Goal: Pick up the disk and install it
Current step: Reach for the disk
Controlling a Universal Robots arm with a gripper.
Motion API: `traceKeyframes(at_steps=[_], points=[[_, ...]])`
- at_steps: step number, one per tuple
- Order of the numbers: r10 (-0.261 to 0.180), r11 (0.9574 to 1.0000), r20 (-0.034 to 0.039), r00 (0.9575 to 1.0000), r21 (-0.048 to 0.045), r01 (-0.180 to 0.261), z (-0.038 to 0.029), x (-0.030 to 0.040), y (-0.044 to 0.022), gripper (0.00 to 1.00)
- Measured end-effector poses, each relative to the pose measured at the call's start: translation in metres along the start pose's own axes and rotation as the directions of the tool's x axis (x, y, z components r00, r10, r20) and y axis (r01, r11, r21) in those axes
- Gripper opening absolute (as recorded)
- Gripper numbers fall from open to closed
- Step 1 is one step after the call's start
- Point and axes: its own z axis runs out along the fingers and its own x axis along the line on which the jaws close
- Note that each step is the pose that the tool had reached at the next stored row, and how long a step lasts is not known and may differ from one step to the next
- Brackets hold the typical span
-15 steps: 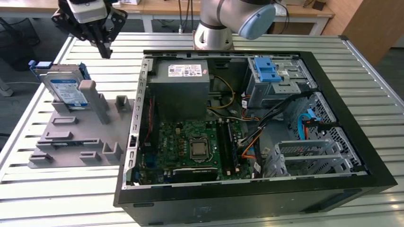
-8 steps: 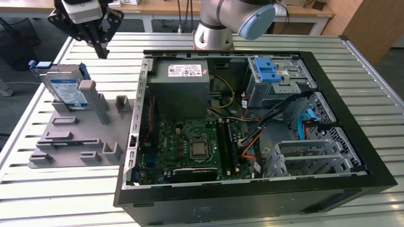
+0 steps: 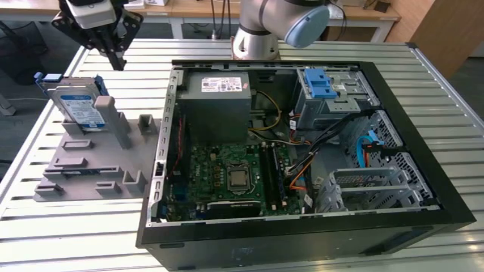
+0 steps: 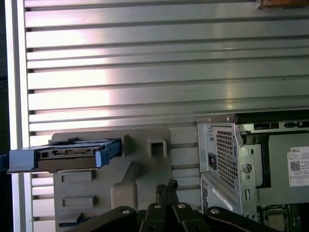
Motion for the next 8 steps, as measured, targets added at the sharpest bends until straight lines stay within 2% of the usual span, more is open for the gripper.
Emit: traceKeyframes(at_steps=[8], points=[[0.000, 1.0000, -0.0001, 1.0000, 0.0001, 0.000, 0.0010, 0.0081, 0.0001, 0.11]])
